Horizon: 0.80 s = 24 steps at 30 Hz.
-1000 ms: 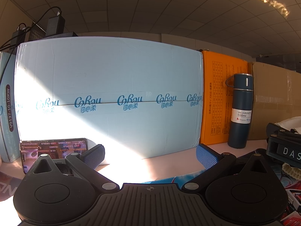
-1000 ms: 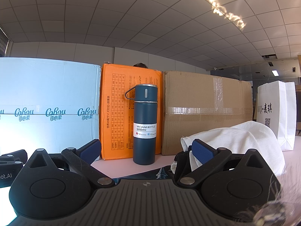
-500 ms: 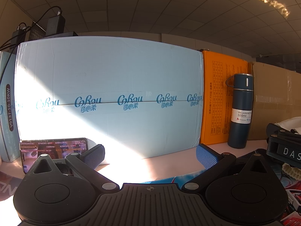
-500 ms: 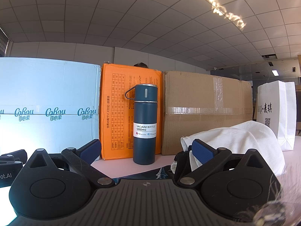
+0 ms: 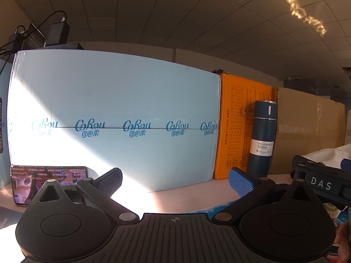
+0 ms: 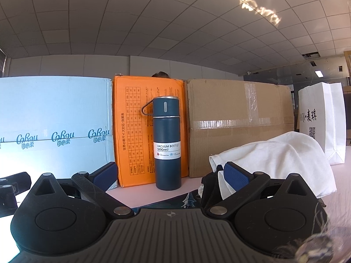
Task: Fold clothes
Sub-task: 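Swing both tools down toward the pink knit sweater on the table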
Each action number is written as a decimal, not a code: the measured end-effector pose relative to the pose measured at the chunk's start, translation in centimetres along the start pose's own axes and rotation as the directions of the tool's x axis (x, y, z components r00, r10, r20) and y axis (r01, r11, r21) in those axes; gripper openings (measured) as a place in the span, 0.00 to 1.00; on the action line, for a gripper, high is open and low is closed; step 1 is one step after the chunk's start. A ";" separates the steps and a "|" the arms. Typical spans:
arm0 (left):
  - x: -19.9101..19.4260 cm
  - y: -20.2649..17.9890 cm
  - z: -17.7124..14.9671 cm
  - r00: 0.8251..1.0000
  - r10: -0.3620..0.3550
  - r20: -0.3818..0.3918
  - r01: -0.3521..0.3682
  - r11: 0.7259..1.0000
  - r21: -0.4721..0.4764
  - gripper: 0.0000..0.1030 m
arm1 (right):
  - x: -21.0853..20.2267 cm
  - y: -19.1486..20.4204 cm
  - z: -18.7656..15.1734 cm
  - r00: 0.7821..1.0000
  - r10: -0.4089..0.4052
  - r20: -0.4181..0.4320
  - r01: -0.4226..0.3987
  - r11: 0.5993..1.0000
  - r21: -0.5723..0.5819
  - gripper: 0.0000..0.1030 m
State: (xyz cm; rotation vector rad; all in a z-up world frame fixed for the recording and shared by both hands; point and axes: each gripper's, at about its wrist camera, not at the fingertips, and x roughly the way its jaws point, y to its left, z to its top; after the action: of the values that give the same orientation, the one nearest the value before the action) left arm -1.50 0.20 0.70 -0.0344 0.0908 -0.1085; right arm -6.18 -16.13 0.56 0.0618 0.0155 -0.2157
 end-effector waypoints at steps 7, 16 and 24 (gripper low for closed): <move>-3.3 -0.5 1.7 0.992 0.005 0.123 -0.009 1.000 0.029 1.00 | -1.2 0.0 0.1 0.998 0.044 0.044 -0.044 0.999 0.002 1.00; -8.7 2.0 2.6 0.978 0.058 0.201 -0.070 0.996 0.057 1.00 | -4.6 0.2 0.3 0.973 0.140 0.183 -0.143 0.990 0.005 1.00; -13.3 6.1 2.9 0.958 0.152 0.245 -0.167 0.985 0.042 1.00 | -8.0 0.6 1.0 0.937 0.226 0.267 -0.244 0.969 0.036 1.00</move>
State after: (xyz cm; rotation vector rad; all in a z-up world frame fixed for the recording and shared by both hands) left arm -13.78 7.77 4.56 0.0221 -0.1534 0.0548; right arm -13.82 -13.86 1.75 0.1025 -0.2620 0.0170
